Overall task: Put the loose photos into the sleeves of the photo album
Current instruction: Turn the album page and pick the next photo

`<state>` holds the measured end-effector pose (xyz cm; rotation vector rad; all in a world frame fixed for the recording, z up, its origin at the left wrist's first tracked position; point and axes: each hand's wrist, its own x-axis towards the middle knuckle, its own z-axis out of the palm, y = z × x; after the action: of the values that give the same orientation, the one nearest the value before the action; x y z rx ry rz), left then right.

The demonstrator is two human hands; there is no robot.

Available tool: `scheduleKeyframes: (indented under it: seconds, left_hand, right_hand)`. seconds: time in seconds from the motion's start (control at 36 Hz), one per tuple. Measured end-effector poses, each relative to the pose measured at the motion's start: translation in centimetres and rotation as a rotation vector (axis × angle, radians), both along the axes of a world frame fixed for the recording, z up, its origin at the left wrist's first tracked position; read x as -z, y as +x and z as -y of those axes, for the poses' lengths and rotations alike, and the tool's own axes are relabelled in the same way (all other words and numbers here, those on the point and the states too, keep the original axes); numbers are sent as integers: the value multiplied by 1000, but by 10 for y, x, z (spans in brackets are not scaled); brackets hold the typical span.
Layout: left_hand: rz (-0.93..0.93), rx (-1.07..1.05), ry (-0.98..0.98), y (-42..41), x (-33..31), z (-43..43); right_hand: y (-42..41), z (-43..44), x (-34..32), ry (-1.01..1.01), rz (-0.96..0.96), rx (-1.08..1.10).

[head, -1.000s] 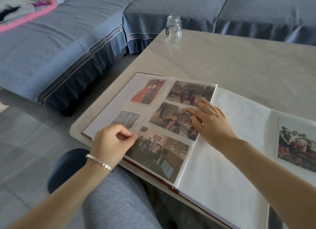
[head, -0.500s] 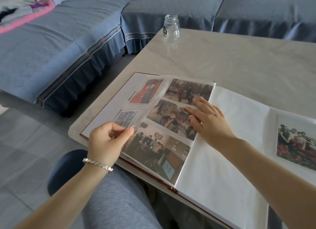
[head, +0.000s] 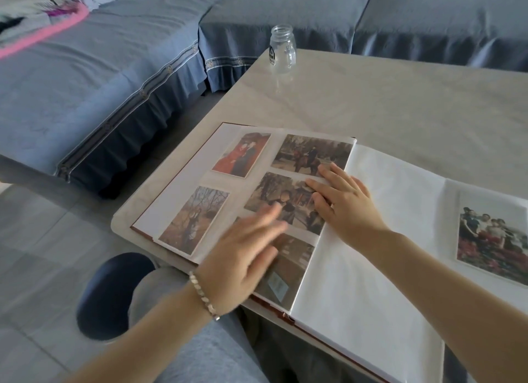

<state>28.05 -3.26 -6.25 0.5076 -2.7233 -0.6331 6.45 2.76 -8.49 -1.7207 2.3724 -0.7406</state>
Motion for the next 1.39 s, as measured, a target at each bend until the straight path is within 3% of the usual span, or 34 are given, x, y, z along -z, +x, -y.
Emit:
scheduleKeyframes:
  seconds: [0.06,0.11,0.22,0.39,0.58,0.67,0.81,0.89,1.03,1.22,1.39]
  left_hand:
    - [133,148,-1,-3,4,-7]
    - [267,166,-49,-5,8,-10]
    - [450,-12,-62,-2,9,0]
    - [573,-160,-9,-3,4,4]
    - [303,-348,-29,-45,-18,-4]
    - [146,-264,35,-72,-23,-17]
    - [-3,-52,30,-121,-21,-53]
    - [38,41,33,-145,-18,-76]
    - [200,77,78,-170,-16,-102]
    - [327,48,139,-179,-9,-105]
    - [365,54,244,-182,-16,-107]
  right_hand:
    - [-1,0,1,-13,-4,-6]
    - [-1,0,0,1,-5,-11]
    - [-1,-1,-2,17,-23,-21]
    - [2,1,-3,51,7,-11]
    - [4,-27,-16,22,184,-53]
    - [-4,-67,-21,10,211,-5]
    - [-40,-149,-27,11,285,281]
    - [-66,-196,-29,37,185,474]
    - [-93,-256,-26,326,130,774]
    - [-99,-290,-11,583,-12,810]
    - [-100,-303,-18,462,-7,787]
